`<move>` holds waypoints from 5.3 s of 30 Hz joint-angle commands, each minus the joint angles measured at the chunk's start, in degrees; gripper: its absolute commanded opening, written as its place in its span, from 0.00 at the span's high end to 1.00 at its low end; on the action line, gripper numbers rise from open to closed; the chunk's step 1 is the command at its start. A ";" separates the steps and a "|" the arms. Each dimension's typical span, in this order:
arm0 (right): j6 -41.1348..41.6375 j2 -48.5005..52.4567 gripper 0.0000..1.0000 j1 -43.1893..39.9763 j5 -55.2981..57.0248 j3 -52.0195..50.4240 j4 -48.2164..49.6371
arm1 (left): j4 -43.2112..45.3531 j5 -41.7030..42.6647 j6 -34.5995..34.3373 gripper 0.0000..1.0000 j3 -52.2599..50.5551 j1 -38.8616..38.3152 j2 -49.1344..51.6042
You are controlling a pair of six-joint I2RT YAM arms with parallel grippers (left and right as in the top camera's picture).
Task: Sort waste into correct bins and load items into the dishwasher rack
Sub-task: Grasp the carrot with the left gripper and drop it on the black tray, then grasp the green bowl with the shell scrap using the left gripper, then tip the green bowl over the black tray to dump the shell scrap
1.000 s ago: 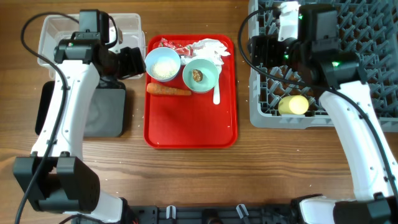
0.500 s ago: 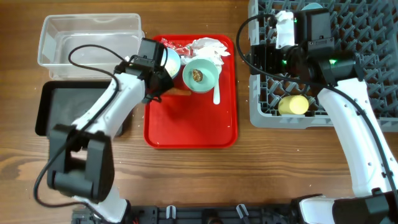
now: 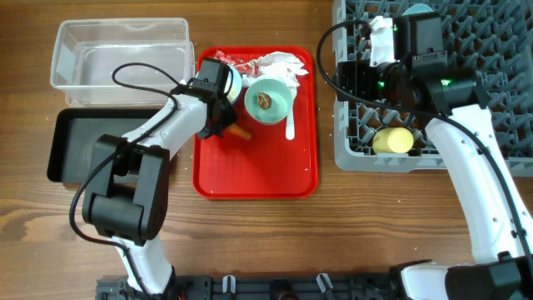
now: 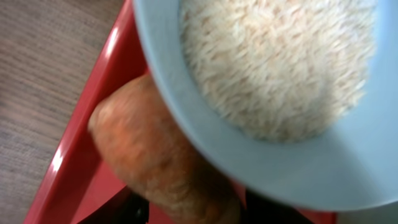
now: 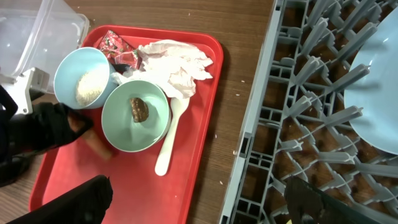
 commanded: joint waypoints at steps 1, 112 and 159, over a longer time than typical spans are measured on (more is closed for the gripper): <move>0.22 0.26 0.08 0.13 0.55 0.13 -0.33 | -3.34 -1.36 1.97 0.64 -0.37 -0.22 1.14; 3.19 0.26 0.00 0.13 -4.46 0.13 1.92 | -33.55 47.60 47.25 0.96 10.64 31.17 -9.92; 3.65 0.26 0.00 0.13 -4.66 0.13 0.02 | -10.91 64.63 39.15 0.96 -1.44 61.88 -2.51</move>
